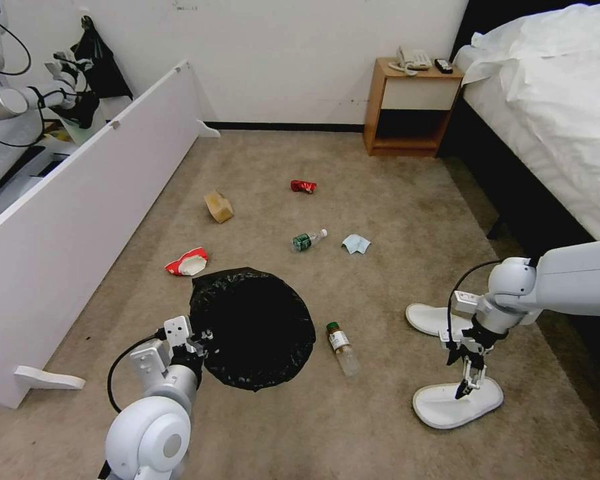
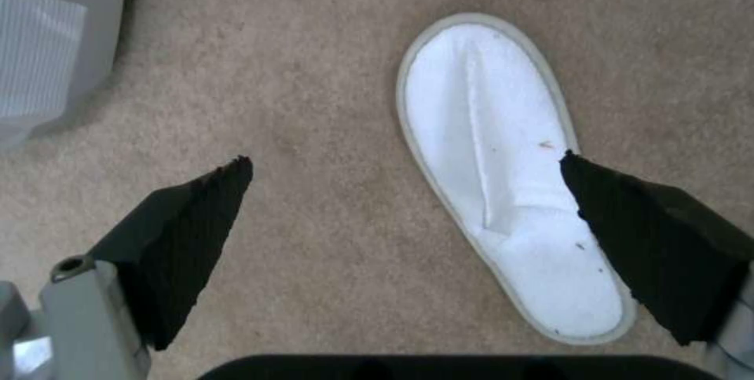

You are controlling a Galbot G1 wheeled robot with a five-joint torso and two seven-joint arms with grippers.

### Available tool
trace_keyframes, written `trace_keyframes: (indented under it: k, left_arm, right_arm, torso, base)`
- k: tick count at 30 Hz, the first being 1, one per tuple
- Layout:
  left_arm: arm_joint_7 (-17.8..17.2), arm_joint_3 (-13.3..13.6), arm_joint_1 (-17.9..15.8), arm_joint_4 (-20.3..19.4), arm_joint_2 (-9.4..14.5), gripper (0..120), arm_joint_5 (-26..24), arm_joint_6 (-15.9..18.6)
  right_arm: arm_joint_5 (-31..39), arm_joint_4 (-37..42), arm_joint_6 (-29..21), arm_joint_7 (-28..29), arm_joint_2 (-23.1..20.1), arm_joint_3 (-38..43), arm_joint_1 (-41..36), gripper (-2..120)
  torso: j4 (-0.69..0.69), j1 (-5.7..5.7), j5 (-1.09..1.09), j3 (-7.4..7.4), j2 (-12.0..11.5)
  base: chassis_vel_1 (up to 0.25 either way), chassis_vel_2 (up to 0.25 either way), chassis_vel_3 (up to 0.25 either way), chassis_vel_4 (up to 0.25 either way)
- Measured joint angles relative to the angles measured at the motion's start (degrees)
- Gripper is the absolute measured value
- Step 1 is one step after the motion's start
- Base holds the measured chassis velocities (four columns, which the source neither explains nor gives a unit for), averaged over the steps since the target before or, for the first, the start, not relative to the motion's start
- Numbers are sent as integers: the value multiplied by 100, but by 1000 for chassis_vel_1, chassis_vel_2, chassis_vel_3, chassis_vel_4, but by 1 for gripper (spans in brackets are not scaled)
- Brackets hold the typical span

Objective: Pick up the trash bin, then pick up the garbage from the floor and place it into the trash bin.

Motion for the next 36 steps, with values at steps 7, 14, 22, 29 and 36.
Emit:
trace_keyframes:
  k: [7, 14, 22, 29, 36]
  left_arm:
    - [1, 20, -6, 11, -17, 0, 2, -1]
    - [3, 23, -14, 45, -4, 0, 4, -3]
    - [27, 30, -23, 103, -32, 0, 33, -20]
    - [36, 45, -44, 145, -38, 0, 41, -24]
    - [37, 11, -57, 151, -24, 0, 30, -27]
  right_arm:
    - [-73, -114, -3, 12, -6, 18, -134, 100]
    - [-157, -309, 17, 12, -7, 59, -285, 100]
    - [-170, -521, 54, -27, -81, 128, -428, 100]
    - [-180, -838, 100, -110, -209, 269, -601, 100]
    - [-206, -1240, 134, -165, -451, 466, -951, 100]
  torso:
    - [0, 0, 0, 0, 0]
    - [0, 0, 0, 0, 0]
    - [1, 0, 0, 0, 0]
    - [1, 0, 0, 0, 0]
    - [1, 0, 0, 0, 0]
  base:
    - [0, 0, 0, 0]
    - [0, 0, 0, 0]
    - [0, 0, 0, 0]
    - [0, 0, 0, 0]
    - [0, 0, 0, 0]
